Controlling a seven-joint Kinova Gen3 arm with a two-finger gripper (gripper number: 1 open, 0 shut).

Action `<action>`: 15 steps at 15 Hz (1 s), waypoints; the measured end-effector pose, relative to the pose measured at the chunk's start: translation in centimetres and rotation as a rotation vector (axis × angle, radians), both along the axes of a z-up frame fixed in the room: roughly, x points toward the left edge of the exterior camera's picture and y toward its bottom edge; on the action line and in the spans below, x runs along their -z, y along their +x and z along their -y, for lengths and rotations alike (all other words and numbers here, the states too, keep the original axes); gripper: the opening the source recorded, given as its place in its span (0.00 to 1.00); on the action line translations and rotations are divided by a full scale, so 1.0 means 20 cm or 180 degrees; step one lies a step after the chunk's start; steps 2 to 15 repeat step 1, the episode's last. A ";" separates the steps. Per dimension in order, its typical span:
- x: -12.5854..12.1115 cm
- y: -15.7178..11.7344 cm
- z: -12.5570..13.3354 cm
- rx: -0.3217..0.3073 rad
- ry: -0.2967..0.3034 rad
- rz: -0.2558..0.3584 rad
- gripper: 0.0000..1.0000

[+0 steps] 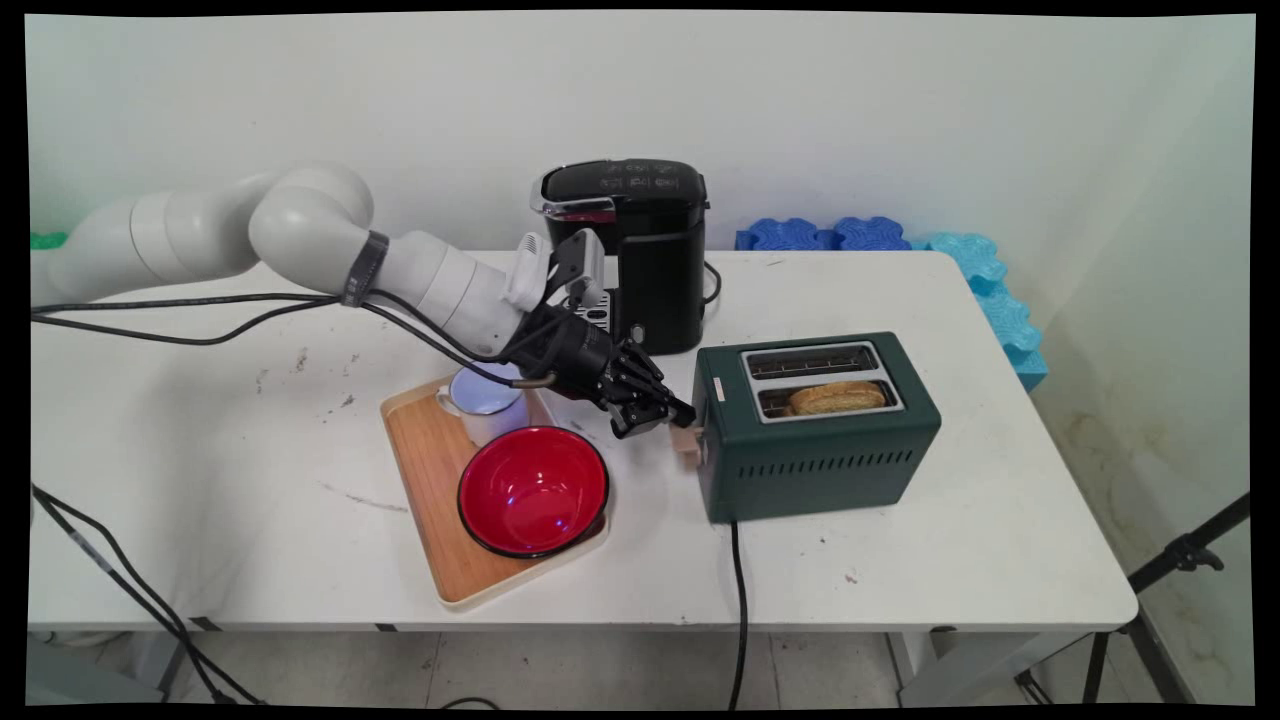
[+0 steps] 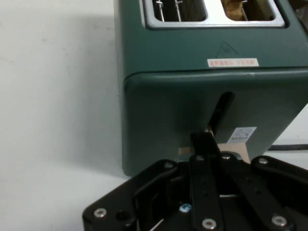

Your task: Press the toaster switch

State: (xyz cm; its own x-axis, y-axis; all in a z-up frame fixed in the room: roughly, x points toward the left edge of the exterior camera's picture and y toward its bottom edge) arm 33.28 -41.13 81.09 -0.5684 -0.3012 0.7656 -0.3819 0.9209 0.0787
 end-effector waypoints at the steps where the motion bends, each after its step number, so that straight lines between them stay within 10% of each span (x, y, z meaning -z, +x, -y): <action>1: 0.00 0.01 0.00 0.0002 -0.0008 0.0001 0.00; 15: 0.00 0.01 0.00 0.0002 -0.0008 0.0001 0.00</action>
